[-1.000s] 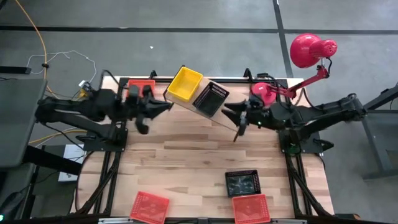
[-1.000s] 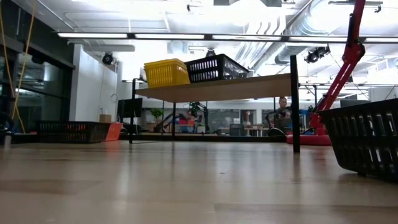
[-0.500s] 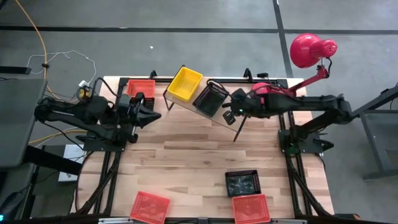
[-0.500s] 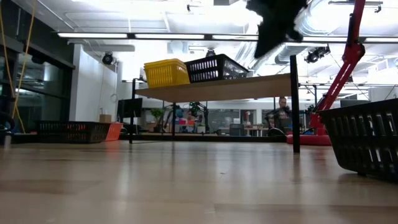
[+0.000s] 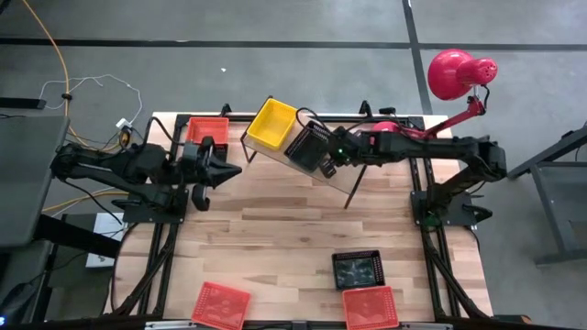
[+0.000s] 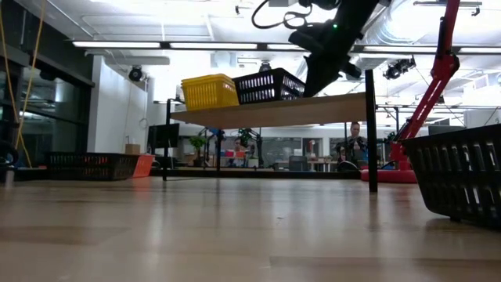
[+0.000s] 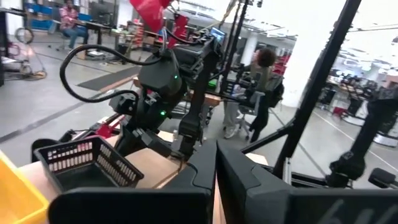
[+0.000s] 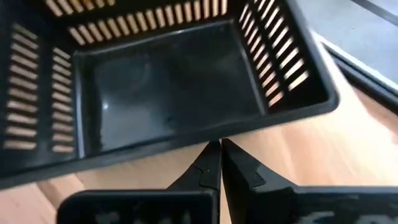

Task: Stack baskets on shelf by color
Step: Put the bottom left black bin on the shelf, then stack the bottom black bin on top of the black bin on the shelf

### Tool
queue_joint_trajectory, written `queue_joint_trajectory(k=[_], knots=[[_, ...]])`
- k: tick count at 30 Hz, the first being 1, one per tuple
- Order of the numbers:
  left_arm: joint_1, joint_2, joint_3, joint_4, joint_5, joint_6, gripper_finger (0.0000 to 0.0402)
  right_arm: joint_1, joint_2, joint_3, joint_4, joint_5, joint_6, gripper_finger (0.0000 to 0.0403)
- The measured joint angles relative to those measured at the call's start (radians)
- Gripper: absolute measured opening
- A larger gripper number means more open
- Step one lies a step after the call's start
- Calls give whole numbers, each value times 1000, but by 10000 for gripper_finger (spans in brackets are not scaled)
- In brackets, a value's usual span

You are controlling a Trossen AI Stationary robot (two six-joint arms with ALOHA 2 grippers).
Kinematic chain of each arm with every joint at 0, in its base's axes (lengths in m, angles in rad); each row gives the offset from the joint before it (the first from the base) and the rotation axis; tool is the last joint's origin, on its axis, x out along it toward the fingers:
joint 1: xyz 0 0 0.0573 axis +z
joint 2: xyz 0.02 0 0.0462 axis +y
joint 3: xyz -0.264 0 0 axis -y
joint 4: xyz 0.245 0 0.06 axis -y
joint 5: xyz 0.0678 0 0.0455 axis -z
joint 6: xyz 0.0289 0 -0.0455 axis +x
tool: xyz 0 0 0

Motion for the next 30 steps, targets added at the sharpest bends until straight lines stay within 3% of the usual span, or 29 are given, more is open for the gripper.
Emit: queue_joint_trajectory(k=[12,20,25,30], knots=[[0,0,0,0,-10,-6,1,-86,0,0,42,-11,-32,0],[0,1,0,0,-10,-7,0,-85,-88,-2,-130,-48,-51,0],[0,1,0,0,-10,-7,1,16,-221,-2,-173,-171,-45,0],[0,1,0,-2,-10,-7,1,209,-313,-1,-209,-364,112,0]])
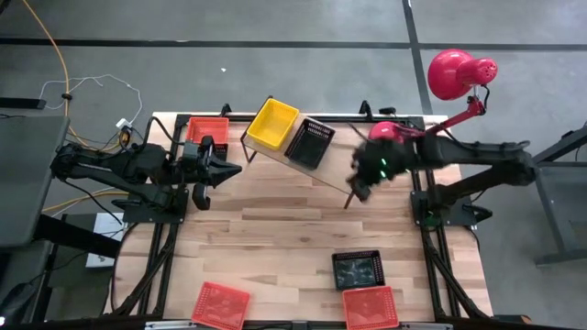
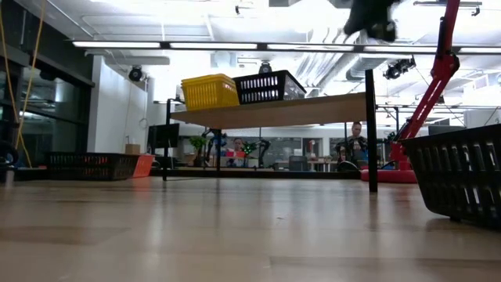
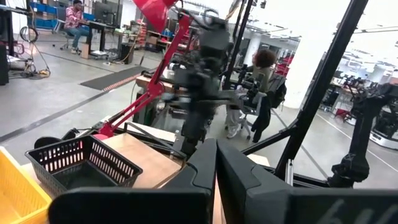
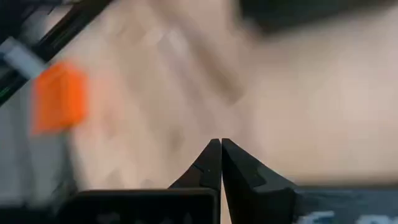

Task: Stack baskets on shelf by color
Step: Stack the bottom black bin on top of the black bin on the shelf

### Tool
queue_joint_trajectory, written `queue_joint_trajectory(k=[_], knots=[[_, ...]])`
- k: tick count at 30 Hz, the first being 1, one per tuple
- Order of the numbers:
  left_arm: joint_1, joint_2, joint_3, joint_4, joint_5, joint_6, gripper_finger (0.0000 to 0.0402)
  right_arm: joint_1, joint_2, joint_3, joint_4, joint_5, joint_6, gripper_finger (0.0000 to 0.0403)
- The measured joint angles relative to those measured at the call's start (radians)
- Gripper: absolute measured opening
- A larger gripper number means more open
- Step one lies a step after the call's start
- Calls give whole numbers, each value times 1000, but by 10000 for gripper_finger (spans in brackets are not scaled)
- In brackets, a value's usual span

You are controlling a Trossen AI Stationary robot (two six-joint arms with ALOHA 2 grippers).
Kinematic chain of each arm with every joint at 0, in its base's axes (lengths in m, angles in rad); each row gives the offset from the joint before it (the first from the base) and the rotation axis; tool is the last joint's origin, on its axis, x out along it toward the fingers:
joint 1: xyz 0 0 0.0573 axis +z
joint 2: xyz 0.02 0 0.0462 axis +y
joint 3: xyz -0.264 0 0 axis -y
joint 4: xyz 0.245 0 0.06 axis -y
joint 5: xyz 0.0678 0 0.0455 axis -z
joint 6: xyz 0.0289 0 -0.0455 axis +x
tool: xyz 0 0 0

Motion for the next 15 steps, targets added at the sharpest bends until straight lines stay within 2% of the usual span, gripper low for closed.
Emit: queue_joint_trajectory(k=[2,7,12,15], knots=[[0,0,0,0,0,0,1,103,-12,0,-61,1,92,0],[0,0,0,-2,0,0,1,389,-3,-32,-181,101,410,0],[0,0,0,-2,-22,0,1,623,0,-170,-107,109,782,0],[0,0,1,-2,-23,0,1,723,0,-263,-37,108,988,5]])
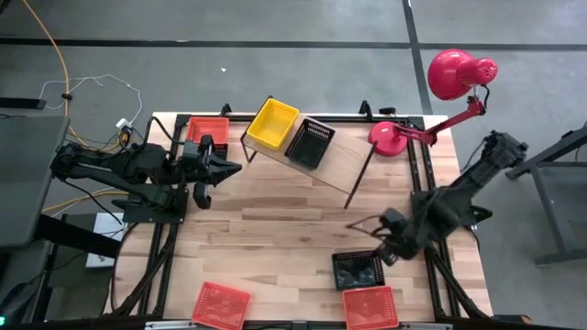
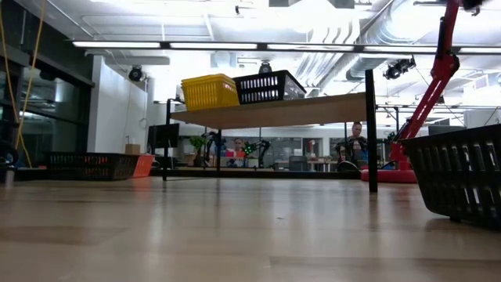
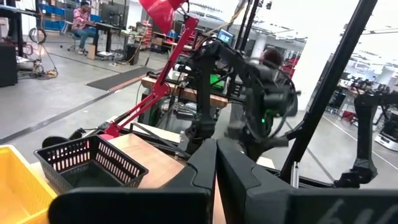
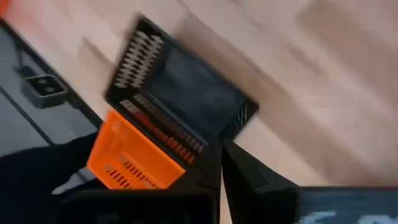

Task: Stack baskets on shelf by color
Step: Stack the bottom black bin on top of the black bin on the shelf

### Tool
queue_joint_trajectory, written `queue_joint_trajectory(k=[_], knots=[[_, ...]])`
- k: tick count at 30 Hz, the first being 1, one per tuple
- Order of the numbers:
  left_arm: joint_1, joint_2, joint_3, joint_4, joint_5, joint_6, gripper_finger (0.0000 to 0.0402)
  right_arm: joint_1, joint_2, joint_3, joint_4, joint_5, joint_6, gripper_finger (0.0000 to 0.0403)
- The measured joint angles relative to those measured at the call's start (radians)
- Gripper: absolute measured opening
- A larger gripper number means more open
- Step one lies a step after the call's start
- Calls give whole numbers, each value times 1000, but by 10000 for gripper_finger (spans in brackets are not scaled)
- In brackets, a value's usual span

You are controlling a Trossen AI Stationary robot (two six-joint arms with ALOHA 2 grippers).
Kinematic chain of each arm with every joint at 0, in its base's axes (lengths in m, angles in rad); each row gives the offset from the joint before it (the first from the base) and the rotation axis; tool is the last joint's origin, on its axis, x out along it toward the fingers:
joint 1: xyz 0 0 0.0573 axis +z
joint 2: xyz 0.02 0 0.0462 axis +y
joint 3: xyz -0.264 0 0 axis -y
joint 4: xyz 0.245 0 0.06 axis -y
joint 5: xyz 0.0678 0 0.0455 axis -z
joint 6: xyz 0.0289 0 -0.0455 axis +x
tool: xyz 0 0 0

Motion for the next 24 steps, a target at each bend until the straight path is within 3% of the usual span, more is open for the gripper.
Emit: queue_joint_trajectory(k=[7,15,24], knots=[[0,0,0,0,0,0,0,90,0,-178,178,-4,376,74],[0,0,0,0,0,-1,0,79,0,-296,364,1,441,170],[0,0,0,0,0,0,1,74,45,-307,385,21,443,178]])
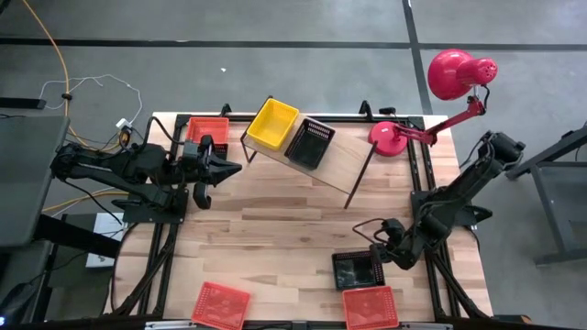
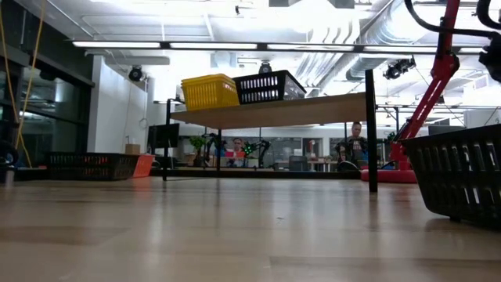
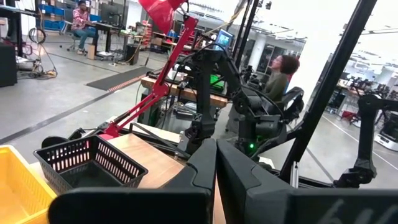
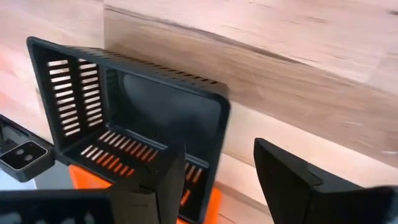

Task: Stack baskets on shelf by color
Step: Stack the bottom black bin on top of the black bin on the shelf

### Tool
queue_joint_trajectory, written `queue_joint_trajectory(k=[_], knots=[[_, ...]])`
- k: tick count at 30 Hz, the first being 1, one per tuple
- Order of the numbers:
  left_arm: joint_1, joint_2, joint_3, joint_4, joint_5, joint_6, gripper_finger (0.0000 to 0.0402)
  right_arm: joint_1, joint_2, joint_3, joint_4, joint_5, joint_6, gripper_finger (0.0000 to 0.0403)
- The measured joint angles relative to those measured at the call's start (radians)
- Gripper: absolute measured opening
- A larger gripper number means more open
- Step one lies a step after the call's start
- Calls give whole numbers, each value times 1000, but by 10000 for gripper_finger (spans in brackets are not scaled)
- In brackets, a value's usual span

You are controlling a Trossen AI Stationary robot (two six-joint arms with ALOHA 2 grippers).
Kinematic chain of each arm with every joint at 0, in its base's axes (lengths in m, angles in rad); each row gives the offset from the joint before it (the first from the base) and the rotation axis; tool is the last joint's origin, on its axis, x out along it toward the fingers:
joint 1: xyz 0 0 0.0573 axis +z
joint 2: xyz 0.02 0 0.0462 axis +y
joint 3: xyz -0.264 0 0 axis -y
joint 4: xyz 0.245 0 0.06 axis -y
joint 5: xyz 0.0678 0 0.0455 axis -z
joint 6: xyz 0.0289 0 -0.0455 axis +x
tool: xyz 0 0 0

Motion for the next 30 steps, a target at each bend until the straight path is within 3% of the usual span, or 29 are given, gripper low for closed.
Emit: queue_joint_trajectory(k=[11,14,18,20,24,30], knots=[[0,0,0,0,0,0,0,-1,136,17,66,-1,12,165],[0,0,0,0,0,0,1,-1,141,17,61,-10,30,121],[0,0,0,0,-24,1,0,-3,140,17,55,7,28,25],[0,0,0,0,-40,1,1,-6,137,17,54,20,25,12],[0,0,0,0,-56,1,0,-24,89,17,51,31,4,12],[0,0,0,0,-56,1,0,-80,-86,74,-60,204,-128,4]])
